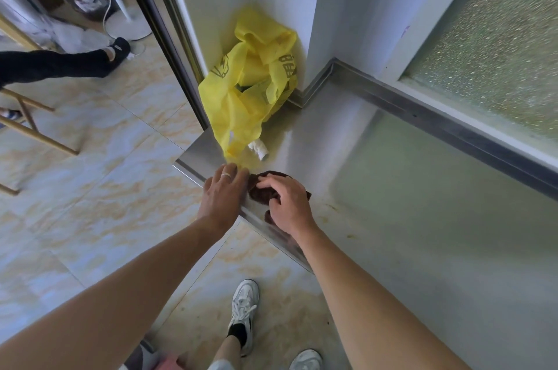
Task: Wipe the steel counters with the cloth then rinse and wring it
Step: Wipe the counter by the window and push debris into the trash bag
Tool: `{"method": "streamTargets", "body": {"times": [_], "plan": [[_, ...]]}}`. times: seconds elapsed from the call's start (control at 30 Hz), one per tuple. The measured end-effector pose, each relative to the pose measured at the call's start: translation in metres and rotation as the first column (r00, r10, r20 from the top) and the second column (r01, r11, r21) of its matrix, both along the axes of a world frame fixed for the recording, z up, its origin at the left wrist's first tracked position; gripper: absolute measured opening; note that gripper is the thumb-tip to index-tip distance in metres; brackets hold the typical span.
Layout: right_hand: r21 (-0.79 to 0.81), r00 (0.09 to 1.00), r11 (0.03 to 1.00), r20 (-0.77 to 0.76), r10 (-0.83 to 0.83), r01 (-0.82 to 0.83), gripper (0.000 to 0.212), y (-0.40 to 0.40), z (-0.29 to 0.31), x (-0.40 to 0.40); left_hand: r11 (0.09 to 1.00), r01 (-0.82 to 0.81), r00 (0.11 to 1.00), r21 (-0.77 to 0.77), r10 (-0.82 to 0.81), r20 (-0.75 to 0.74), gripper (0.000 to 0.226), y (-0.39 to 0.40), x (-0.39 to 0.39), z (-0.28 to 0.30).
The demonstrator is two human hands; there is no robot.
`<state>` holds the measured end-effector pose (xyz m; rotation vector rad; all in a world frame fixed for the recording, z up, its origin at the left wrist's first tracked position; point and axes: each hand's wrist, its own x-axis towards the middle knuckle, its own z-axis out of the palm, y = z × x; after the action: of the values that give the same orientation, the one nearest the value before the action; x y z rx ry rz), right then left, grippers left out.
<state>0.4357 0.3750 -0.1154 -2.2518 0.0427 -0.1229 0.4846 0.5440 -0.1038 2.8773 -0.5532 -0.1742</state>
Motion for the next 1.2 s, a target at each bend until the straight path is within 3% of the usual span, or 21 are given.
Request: {"method": "streamTargets", "body": {"times": [0.17,0.3,0.4,0.5,0.57,0.67,0.8,1.07,1.2], "plan": [[0.024,0.992,0.996,-0.093,0.091,-0.089,0.041,-0.005,0.008,-0.011,0.997,0.071,0.997,0.039,-0.070,-0.007,0.033,-0.021,0.019,0.004],[0.137,0.976,0.990,-0.208,0.062,-0.034,0.039,-0.011,0.019,-0.019,0.999,0.036,0.999,0.018,-0.035,-0.005,0.032,-0.037,0.029,-0.004],[0.126,0.959,0.992,-0.283,0.014,0.023,0.041,-0.019,0.025,-0.022,0.999,0.035,0.998,0.019,-0.034,-0.044,0.037,-0.041,0.040,-0.009],[0.217,0.937,0.935,-0.273,-0.217,0.280,0.040,-0.031,0.027,-0.022,0.999,0.020,1.000,-0.044,-0.021,-0.012,0.027,-0.040,0.049,-0.003],[0.224,0.889,0.861,-0.138,-0.437,0.457,0.038,-0.044,0.027,-0.020,0.998,0.020,1.000,-0.061,-0.020,0.008,0.021,-0.036,0.055,0.000],[0.077,0.786,0.790,0.081,-0.613,0.608,0.039,-0.069,0.010,-0.024,0.998,0.028,0.999,-0.064,-0.027,0.025,0.020,-0.031,0.058,0.000],[-0.156,0.828,0.814,0.138,-0.544,0.560,0.047,-0.078,-0.011,-0.038,0.998,0.066,0.997,-0.016,-0.065,0.045,0.017,-0.026,0.054,0.001],[-0.138,0.897,0.886,0.095,-0.433,0.442,0.039,-0.047,-0.002,-0.051,0.999,0.042,0.999,0.003,-0.042,0.007,0.027,-0.040,0.027,-0.002],[-0.145,0.932,0.921,0.038,-0.360,0.361,0.029,-0.016,0.004,-0.063,0.994,0.109,0.994,0.031,-0.109,0.026,0.033,-0.050,0.003,0.003]]}}
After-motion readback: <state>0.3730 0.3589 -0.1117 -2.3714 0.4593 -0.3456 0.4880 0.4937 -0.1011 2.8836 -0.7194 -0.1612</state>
